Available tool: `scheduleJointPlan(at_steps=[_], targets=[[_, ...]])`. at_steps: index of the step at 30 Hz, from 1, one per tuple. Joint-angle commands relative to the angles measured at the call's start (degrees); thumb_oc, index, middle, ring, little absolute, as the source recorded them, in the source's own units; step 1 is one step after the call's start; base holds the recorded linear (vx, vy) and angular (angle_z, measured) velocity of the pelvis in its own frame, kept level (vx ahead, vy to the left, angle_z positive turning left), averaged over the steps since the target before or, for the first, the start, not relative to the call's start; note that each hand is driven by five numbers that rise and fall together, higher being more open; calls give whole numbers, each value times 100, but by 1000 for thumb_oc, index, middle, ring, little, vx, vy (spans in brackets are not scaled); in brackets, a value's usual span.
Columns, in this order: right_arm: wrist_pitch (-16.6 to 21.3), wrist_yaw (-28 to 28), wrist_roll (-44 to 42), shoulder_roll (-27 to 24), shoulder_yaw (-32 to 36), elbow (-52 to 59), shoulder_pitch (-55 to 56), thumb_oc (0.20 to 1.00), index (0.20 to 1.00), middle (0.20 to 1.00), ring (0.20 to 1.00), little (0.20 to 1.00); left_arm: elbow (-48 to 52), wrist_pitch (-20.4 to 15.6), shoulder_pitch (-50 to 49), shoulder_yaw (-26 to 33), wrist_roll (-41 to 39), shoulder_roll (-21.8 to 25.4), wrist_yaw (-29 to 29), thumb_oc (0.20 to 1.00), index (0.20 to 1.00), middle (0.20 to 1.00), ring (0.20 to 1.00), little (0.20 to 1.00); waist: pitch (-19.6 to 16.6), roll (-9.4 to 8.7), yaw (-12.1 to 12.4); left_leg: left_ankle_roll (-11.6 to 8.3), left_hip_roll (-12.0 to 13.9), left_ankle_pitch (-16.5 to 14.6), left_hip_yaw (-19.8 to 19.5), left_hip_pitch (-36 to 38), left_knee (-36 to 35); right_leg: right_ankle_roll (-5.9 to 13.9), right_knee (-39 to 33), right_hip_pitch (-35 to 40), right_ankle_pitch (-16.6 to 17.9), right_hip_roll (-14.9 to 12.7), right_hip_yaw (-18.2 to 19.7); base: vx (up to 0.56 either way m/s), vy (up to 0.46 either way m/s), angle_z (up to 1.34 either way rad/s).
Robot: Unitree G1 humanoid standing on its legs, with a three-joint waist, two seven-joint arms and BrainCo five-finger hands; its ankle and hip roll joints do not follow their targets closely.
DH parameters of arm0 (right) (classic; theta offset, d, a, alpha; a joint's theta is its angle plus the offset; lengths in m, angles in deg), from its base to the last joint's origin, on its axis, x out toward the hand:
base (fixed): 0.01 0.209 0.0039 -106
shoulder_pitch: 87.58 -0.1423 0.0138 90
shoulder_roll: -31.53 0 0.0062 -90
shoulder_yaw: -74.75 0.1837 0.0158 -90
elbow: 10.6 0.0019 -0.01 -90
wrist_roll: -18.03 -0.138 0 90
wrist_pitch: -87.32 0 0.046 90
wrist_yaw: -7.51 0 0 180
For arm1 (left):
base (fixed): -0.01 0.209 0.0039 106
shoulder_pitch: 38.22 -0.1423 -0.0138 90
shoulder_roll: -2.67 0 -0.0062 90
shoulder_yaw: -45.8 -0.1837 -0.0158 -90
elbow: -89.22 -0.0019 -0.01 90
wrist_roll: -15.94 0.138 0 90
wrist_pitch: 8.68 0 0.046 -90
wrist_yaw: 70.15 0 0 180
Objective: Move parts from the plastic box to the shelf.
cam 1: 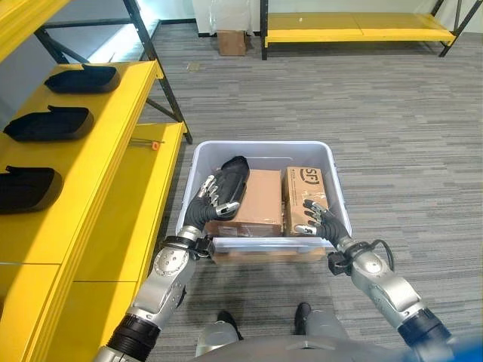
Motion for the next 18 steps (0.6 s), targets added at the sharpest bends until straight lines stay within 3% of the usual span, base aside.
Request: scheduleJointPlan(at_steps=[1,2,3,4,5,6,7,9,13,18], targets=[[162,-43,-308,133,257,203,0,1000,1000,1000,1000,1000,340,-116,-35,67,197,47,174,1000,1000,1000,1000,1000,-97,44,146,291,13,139,-229,-3,-150,464,1670,-324,-325,-503,-747,59,76,-45],[170,-84,-287,136,275,233,53,1000,1000,1000,1000,1000,412,-94,-102,91,138,109,141,1000,1000,1000,1000,1000,-65,18,118,303,-43,71,-237,75,-212,524,1639,-548,-76,-565,-735,32,22,-62],[171,-91,-280,138,276,241,65,1000,1000,1000,1000,1000,426,-97,-123,98,139,117,141,1000,1000,1000,1000,1000,-66,11,116,300,-50,68,-224,92,-228,524,1591,-568,-53,-561,-723,130,-59,-85],[174,-140,-256,139,285,282,119,1000,1000,1000,1000,1000,484,-83,-200,136,75,144,123,1000,1000,1000,1000,1000,-50,-17,77,257,-56,39,-179,178,-271,485,1134,-590,71,-522,-720,252,-208,-70],[169,-210,-204,137,309,378,211,1000,1000,1000,1000,1000,562,-132,-250,172,106,171,126,1000,1000,1000,1000,1000,-29,-101,-25,147,-84,-168,-222,316,-259,536,-5,-514,263,-516,-688,274,-244,-51],[180,-208,-183,143,302,380,210,1000,1000,1000,1000,1000,590,-138,-229,149,131,170,98,1000,1000,1000,1000,1000,-12,-139,-64,158,-103,-242,-248,347,-240,621,-264,-578,523,-575,-593,292,-308,-6],[188,-258,-88,199,283,382,182,1000,1000,1000,1000,1000,668,-190,-138,90,175,184,-43,1000,1000,1000,1000,1000,49,-212,-164,213,-110,-460,-227,395,-125,802,-473,-861,1073,-866,-311,193,-244,10],[179,-293,-63,259,291,416,326,1000,1000,1000,1000,1000,640,-167,-149,128,244,180,-111,1000,1000,1000,1000,1000,69,-197,-204,191,-59,-453,-205,403,-165,849,-763,-731,929,-780,-287,188,-272,31],[65,-250,-109,250,195,365,384,1000,1000,1000,1000,1000,613,-335,-177,243,224,182,-145,1000,1000,1000,1000,1000,-6,-111,-126,60,-44,-326,-81,360,-165,705,-1032,-422,885,-578,-499,122,-179,31],[39,-214,-121,204,181,71,320,1000,1000,1000,1000,1000,696,-257,-272,472,34,92,-136,1000,1000,1000,1000,1000,-135,6,-61,-60,60,-218,12,162,2,428,-1183,-22,581,-259,-604,137,-63,-4]])
